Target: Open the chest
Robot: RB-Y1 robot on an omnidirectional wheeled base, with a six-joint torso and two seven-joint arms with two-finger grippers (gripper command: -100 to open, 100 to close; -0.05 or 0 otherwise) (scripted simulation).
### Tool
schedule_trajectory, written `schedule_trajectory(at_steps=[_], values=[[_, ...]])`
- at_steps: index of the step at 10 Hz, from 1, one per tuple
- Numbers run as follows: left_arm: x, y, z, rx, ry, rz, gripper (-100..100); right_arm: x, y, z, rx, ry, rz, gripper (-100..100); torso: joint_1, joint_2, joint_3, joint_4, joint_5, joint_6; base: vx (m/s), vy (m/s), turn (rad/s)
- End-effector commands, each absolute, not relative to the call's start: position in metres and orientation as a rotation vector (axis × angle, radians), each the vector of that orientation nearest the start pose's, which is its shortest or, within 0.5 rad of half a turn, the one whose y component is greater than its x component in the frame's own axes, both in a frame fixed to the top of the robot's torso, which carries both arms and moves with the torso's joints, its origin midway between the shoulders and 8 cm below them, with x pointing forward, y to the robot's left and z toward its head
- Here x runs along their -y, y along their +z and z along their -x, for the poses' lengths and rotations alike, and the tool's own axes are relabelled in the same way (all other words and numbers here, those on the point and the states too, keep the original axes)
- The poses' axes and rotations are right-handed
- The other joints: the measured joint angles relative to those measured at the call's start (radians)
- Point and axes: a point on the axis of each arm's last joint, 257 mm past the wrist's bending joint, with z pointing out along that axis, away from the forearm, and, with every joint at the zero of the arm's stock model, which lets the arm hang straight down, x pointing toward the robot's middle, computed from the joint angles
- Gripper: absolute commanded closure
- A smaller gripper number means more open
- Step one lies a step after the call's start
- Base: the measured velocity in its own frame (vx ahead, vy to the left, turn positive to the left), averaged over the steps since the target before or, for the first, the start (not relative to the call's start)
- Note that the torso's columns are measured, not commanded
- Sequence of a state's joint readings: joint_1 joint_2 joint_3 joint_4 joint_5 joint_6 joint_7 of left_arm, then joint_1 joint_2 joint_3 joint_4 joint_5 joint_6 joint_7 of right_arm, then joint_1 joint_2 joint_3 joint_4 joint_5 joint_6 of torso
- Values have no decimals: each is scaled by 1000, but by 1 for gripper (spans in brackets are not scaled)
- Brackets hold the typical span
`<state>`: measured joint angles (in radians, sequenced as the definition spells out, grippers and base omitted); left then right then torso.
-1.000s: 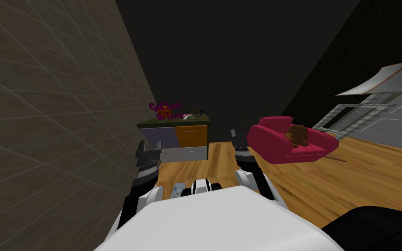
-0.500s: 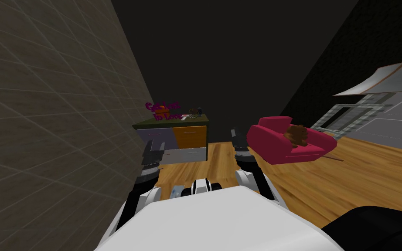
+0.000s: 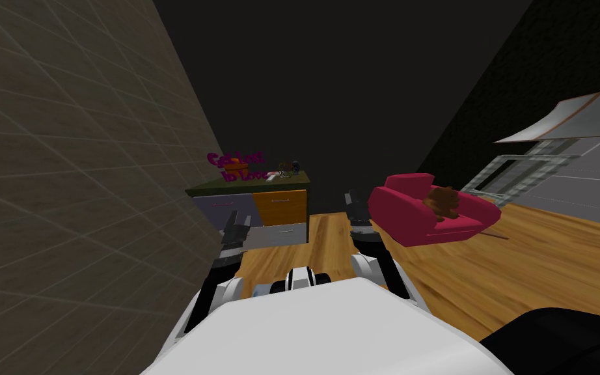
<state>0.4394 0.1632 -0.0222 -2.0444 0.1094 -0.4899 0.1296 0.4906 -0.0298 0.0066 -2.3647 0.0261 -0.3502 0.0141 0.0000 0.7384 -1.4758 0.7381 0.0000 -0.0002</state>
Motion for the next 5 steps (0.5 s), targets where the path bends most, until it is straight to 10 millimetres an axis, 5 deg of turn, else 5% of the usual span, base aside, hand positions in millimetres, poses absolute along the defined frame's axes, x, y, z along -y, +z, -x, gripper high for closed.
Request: schedule_trajectory(at_steps=[1, 5], values=[[-282, -87, -400, -810, -1440, 877, -100, 271, 36, -353, -692, 1268, -662, 0, 0, 0, 0, 0, 0, 0, 93, -29, -32], [-279, -121, -418, -861, -1419, 945, -100, 271, 36, -353, -692, 1267, -662, 0, 0, -1, 0, 0, 0, 0, 98, -27, -41]])
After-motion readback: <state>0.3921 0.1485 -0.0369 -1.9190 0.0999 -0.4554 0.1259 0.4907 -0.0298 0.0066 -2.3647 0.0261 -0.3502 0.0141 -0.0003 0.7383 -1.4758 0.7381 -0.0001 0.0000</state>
